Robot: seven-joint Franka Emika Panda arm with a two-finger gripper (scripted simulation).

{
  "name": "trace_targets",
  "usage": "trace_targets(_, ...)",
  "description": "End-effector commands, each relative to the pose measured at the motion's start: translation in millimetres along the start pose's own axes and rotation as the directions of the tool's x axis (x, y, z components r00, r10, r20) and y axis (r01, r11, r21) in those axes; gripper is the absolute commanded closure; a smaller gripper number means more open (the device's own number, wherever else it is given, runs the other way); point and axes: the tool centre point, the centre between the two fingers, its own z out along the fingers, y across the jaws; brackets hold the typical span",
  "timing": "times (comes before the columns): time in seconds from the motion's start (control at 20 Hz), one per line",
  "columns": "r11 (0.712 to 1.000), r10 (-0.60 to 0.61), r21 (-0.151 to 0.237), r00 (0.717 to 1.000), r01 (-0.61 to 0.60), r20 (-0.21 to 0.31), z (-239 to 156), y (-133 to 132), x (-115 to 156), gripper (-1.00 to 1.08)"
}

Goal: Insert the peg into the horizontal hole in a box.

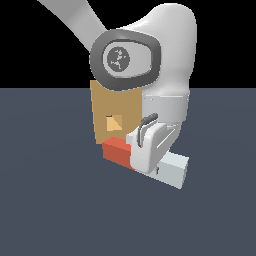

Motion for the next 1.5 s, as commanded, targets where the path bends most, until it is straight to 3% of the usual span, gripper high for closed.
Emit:
trace_targets(0.0, 1.000, 0.006, 0.000, 1.000, -0.006, 0.000, -1, 0, 0, 1.08)
trace_targets(0.4, 0.996, 0.094, -0.001, 0.996, -0.094, 0.000, -7, -7, 7, 1.08)
trace_targets(0.7, 0.975, 0.224, -0.001, 0.975, -0.224, 0.000, -16, -15, 19, 1.08)
trace_targets(0.95, 0.933, 0.361, -0.002, 0.933, -0.361, 0.000, -26, -22, 33, 1.08)
trace_targets(1.45, 0.822, 0.569, -0.002, 0.822, -0.569, 0.000, -43, -29, 57, 1.08)
